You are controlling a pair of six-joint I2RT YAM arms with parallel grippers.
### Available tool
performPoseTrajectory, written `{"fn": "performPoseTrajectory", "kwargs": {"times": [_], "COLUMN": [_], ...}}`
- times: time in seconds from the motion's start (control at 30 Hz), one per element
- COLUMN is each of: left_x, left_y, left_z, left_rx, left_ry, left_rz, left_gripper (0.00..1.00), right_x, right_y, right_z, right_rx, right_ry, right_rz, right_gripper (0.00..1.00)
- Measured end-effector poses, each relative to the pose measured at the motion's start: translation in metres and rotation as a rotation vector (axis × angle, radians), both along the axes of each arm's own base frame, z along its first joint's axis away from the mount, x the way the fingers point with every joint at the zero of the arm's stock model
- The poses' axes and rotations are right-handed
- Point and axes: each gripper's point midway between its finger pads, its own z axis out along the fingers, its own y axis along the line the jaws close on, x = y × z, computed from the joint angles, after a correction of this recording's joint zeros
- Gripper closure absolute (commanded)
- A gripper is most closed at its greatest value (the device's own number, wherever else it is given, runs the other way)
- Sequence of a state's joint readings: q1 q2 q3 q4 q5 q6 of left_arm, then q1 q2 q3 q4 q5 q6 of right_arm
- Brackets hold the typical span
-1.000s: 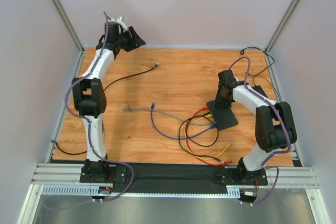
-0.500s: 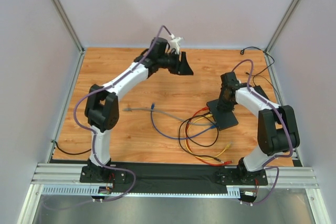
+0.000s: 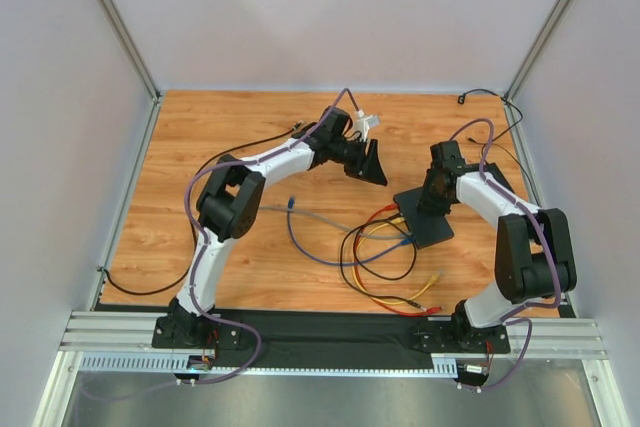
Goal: Pull the plug from the switch port
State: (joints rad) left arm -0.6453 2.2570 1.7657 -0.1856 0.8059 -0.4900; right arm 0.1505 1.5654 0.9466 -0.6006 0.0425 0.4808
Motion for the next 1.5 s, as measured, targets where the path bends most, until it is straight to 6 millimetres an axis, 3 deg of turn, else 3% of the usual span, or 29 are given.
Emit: {"fn": "performPoseTrajectory", "kwargs": {"times": [0.17, 0.3, 0.63, 1.0, 1.5], "left_x": [-0.006, -0.013, -0.015, -0.029, -0.026], "left_y": [-0.006, -0.006, -0.020, -0.028, -0.037], "left_z": [-0.034, -0.048, -0.047, -0.074, -0.076], "left_rx": [0.010, 0.020, 0.012, 0.047, 0.024], "left_ry": [0.080, 0.126, 0.119, 0.173, 0.219], "left_rz": [-0.048, -0.077, -0.118, -0.141, -0.129], "left_gripper": [0.46, 0.43, 0.44, 0.47, 0.51], "right_x": [0.000, 0.000, 0.000, 0.000, 0.000], "right_y": [0.000, 0.000, 0.000, 0.000, 0.000], "right_z": [0.000, -0.001, -0.001, 0.000, 0.000], "right_rx": [0.005, 0.007, 0.006, 0.006, 0.006], "right_ry": [0.000, -0.002, -0.002, -0.003, -0.003], "right_rz": [0.001, 0.005, 0.008, 0.008, 0.008], "right_gripper": [0.69, 0.69, 0.69, 0.69, 0.69]}}
